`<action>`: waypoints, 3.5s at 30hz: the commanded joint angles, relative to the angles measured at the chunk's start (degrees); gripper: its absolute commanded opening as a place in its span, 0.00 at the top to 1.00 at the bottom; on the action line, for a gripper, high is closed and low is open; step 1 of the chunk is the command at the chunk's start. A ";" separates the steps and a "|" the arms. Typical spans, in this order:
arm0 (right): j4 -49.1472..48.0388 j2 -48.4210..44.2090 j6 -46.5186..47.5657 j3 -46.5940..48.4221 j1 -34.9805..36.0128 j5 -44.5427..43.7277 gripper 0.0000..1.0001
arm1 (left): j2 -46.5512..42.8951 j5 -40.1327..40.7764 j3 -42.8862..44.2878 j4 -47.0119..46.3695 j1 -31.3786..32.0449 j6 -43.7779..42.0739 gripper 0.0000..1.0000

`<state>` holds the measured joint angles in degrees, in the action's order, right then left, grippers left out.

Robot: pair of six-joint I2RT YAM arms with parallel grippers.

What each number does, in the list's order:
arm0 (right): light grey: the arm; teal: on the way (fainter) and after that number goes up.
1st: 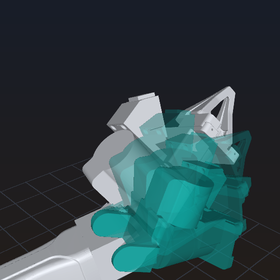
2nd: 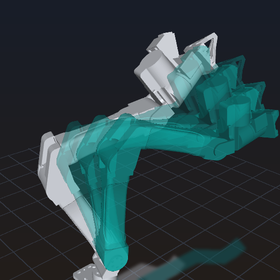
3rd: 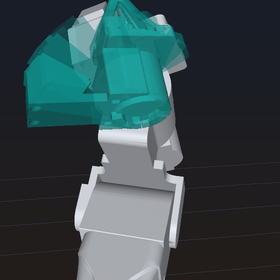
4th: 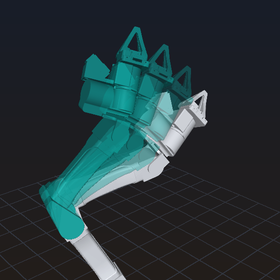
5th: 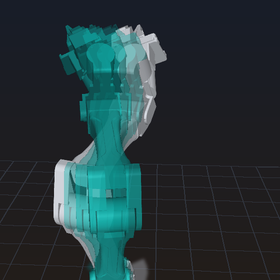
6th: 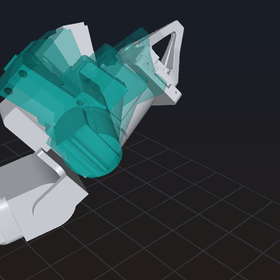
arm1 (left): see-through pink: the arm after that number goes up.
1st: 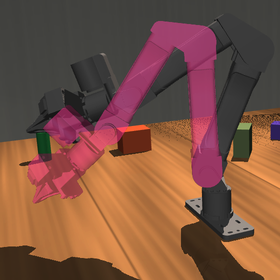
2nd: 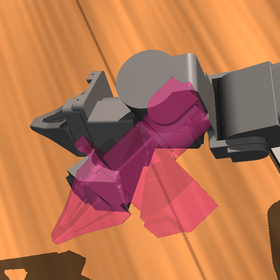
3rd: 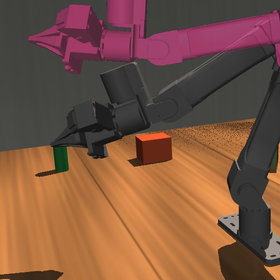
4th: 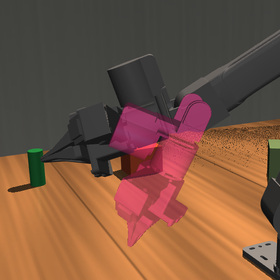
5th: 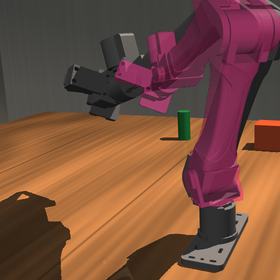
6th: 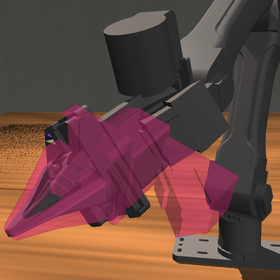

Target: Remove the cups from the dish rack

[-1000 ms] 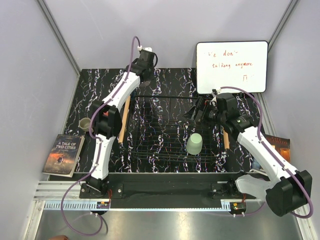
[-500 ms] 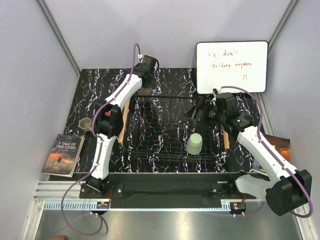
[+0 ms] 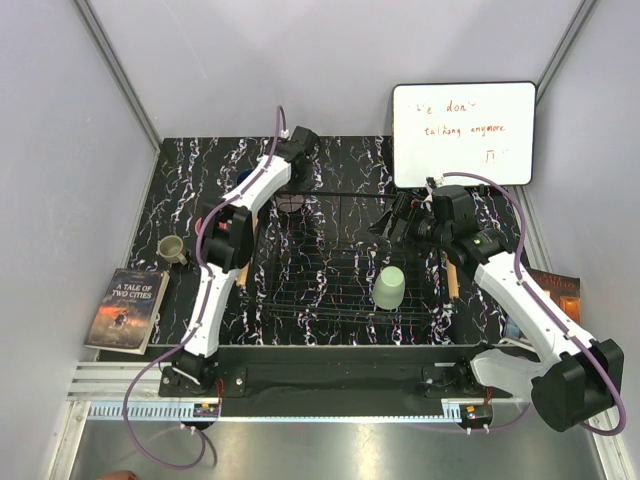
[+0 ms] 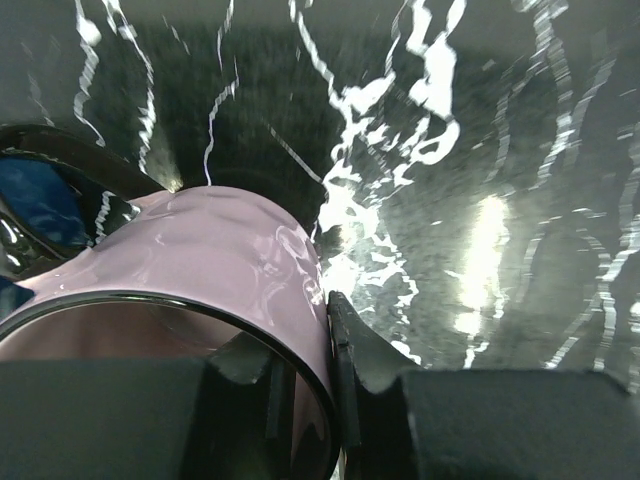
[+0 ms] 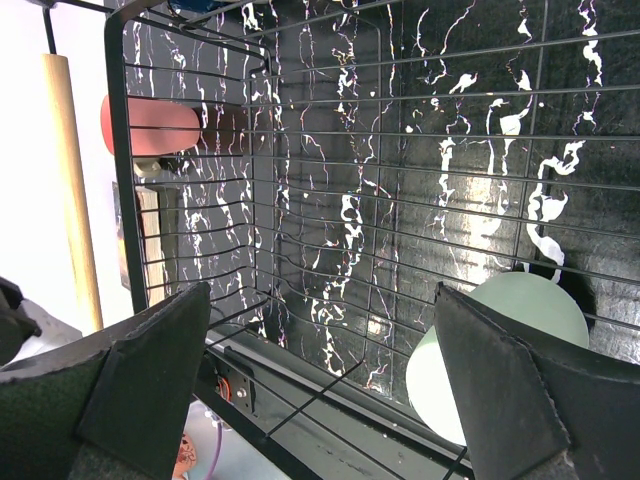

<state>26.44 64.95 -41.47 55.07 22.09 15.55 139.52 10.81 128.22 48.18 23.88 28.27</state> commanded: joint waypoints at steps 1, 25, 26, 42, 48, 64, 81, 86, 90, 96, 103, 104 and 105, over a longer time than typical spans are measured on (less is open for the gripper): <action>-0.42 -0.88 -0.36 1.18 0.33 -1.23 0.00 | -0.57 -0.53 2.73 -0.81 -0.41 0.20 1.00; 8.09 2.37 6.66 8.37 0.41 -6.40 0.00 | -17.06 0.44 8.18 -1.51 0.11 3.45 0.23; 10.02 3.51 8.06 9.17 0.24 -9.11 0.00 | -18.48 0.79 8.27 -1.60 0.72 3.46 0.10; 32.27 -2.80 14.67 11.38 0.59 -15.11 0.00 | -40.89 10.72 -8.14 -3.27 18.91 -0.85 0.01; 32.88 -4.74 13.79 11.38 0.59 -13.27 0.00 | -47.75 12.22 -19.21 -3.97 23.66 1.34 0.01; 27.88 -2.90 14.93 8.92 3.66 -9.05 0.00 | -56.72 17.75 -34.35 -3.71 32.63 8.02 0.01; 22.61 5.28 15.90 3.82 10.08 -14.93 0.00 | -63.50 21.71 -40.59 -2.57 32.63 10.31 0.01; 21.20 7.30 15.99 1.27 10.69 -14.76 0.00 | -63.32 21.36 -40.86 -2.48 32.63 10.14 0.01; 20.50 8.70 15.99 0.57 11.40 -14.76 0.00 | -62.71 20.83 -41.12 -2.48 32.63 9.78 0.01; 19.27 11.60 15.81 1.00 11.57 -13.27 0.15 | -62.09 20.39 -41.48 -2.57 32.63 9.96 0.01; 18.92 12.40 15.46 1.71 11.93 -13.00 0.71 | -62.36 20.57 -42.18 -2.57 32.63 9.87 0.01; 18.92 12.31 15.54 1.71 12.10 -13.09 0.78 | -62.36 20.57 -42.27 -2.57 32.63 9.87 0.01; 18.92 11.87 15.37 1.71 12.02 -13.35 0.95 | -62.36 20.57 -42.35 -2.57 32.63 9.79 0.01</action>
<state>45.56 76.49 -25.91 56.66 33.39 2.61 77.47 30.81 86.08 47.11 56.58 37.82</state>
